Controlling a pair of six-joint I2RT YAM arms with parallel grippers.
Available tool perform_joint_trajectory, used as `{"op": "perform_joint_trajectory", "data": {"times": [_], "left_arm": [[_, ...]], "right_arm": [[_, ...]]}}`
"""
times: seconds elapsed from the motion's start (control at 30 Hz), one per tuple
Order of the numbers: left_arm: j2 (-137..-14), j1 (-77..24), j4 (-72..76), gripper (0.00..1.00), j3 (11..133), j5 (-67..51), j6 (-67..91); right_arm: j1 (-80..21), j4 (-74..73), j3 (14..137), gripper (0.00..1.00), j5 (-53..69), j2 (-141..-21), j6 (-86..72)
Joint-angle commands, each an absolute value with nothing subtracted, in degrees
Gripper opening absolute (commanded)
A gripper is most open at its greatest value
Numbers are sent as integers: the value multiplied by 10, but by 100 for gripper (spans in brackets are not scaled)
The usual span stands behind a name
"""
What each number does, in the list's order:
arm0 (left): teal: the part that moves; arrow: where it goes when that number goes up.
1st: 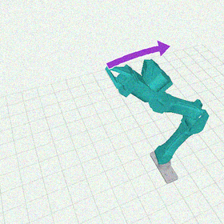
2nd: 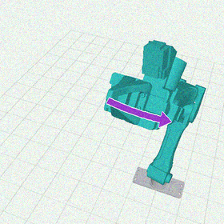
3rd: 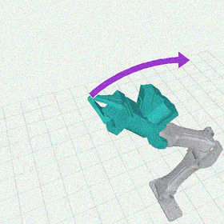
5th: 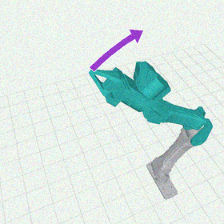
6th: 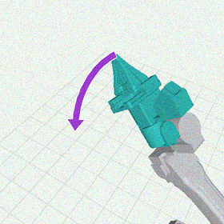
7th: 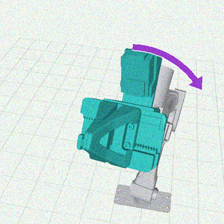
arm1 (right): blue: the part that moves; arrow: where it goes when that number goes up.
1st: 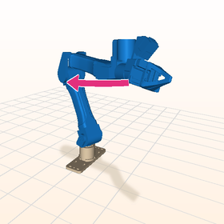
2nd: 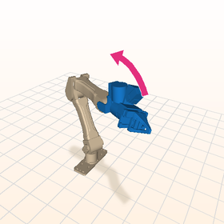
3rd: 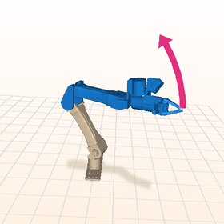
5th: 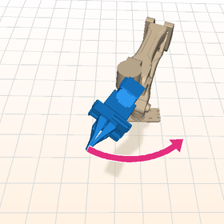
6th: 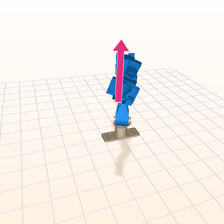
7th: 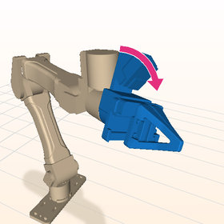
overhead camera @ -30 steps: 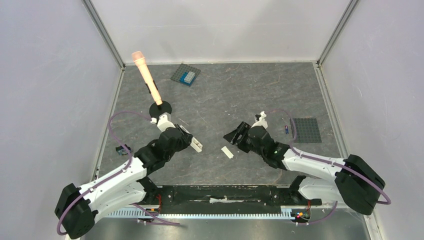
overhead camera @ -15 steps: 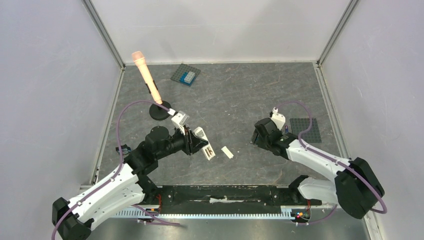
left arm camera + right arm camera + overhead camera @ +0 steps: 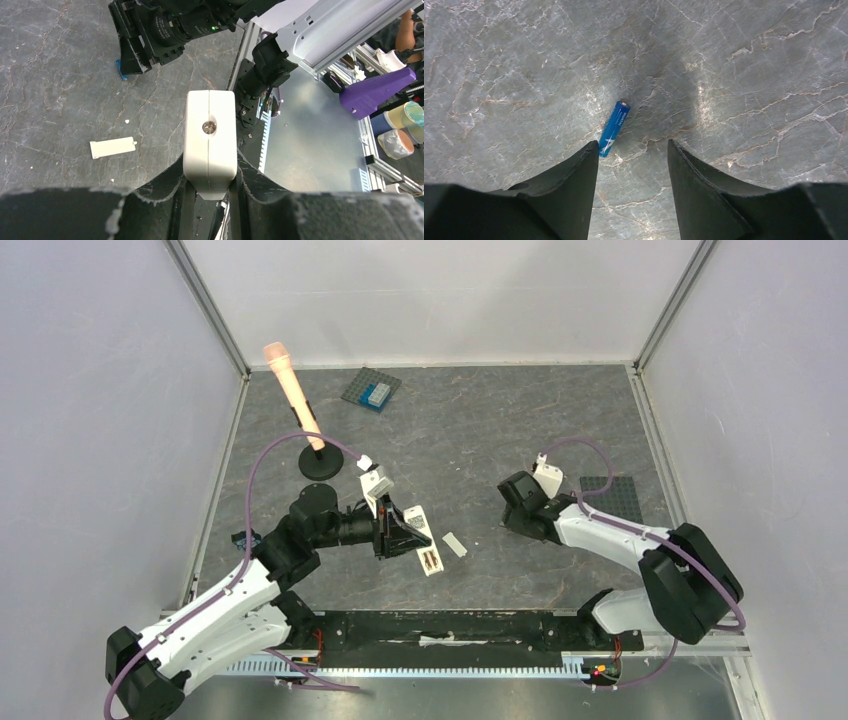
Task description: Load the batteries into the remote control
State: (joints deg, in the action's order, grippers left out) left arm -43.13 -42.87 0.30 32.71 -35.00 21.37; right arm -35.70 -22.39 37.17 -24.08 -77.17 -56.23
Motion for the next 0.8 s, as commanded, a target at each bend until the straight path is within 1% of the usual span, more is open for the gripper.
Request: {"op": "perform_joint_trajectory", "data": {"times": [0.0, 0.2, 0.37, 0.47, 0.57, 0.77], "left_arm": [[-427, -429, 36, 2, 341, -354, 193], [-421, -429, 37, 2, 332, -327, 203], [-413, -429, 31, 2, 330, -309, 201], [-410, -429, 27, 2, 329, -294, 202], [-410, -429, 25, 2, 328, -285, 203], [-411, -429, 10, 2, 331, -260, 206]], "right_arm": [[-353, -214, 398, 53, -261, -793, -578], [-351, -210, 414, 44, -263, -829, -576], [-350, -210, 418, 34, -256, -842, -563], [-350, -200, 413, 32, -240, -839, -541], [-348, -176, 401, 23, -208, -830, -514], [-348, -79, 364, 6, -108, -782, -434]]}}
